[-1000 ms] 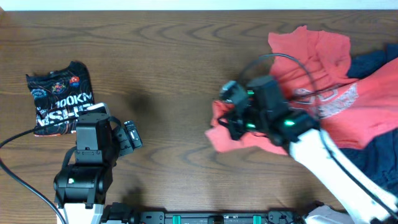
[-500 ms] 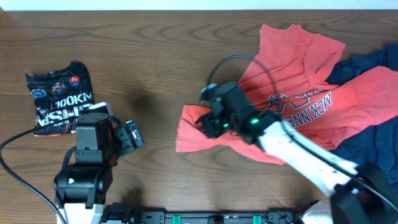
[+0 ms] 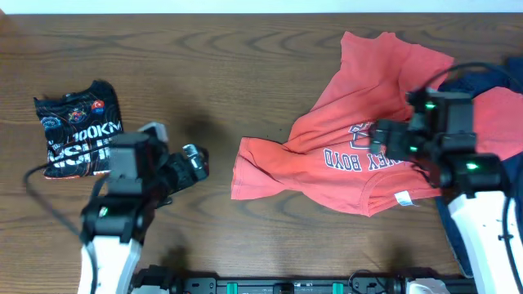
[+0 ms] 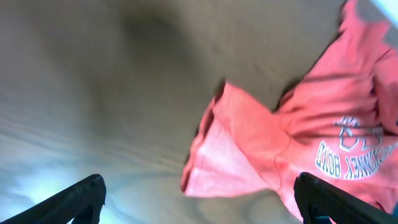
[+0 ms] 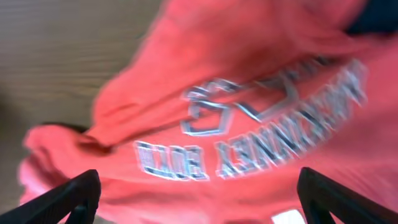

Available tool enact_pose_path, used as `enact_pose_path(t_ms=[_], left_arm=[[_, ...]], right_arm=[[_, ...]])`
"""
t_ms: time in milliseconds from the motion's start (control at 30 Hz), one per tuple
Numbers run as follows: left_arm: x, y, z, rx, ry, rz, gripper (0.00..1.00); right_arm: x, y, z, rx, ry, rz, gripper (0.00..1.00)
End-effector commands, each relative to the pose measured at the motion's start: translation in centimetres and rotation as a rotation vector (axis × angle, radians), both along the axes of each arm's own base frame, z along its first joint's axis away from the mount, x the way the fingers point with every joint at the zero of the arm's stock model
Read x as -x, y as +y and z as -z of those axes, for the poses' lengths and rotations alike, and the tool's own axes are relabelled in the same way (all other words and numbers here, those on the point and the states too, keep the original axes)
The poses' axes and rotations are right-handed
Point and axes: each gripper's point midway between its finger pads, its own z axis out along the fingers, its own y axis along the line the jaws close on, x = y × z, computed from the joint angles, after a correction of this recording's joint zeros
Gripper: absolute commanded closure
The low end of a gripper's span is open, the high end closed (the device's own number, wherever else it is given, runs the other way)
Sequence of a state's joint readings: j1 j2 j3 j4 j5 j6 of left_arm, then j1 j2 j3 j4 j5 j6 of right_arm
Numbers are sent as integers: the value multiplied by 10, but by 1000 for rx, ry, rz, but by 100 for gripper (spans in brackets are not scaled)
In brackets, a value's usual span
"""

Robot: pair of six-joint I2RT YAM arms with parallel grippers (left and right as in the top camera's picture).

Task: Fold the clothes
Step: 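Drag the orange shirt leftward to the table center with the right gripper, then grasp the shirt's left side with the left gripper and pull it left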

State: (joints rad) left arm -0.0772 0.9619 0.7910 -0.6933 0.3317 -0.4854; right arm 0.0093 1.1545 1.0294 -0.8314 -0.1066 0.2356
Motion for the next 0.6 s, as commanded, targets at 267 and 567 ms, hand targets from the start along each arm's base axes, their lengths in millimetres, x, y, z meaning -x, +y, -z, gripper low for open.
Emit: enact_pose_path(t_ms=[267, 567], left_arm=[[37, -65, 113, 84, 605, -109, 2], [11, -146, 155, 245, 611, -37, 2]], right_arm=[[19, -34, 8, -8, 83, 116, 1], [21, -34, 9, -7, 90, 114, 1]])
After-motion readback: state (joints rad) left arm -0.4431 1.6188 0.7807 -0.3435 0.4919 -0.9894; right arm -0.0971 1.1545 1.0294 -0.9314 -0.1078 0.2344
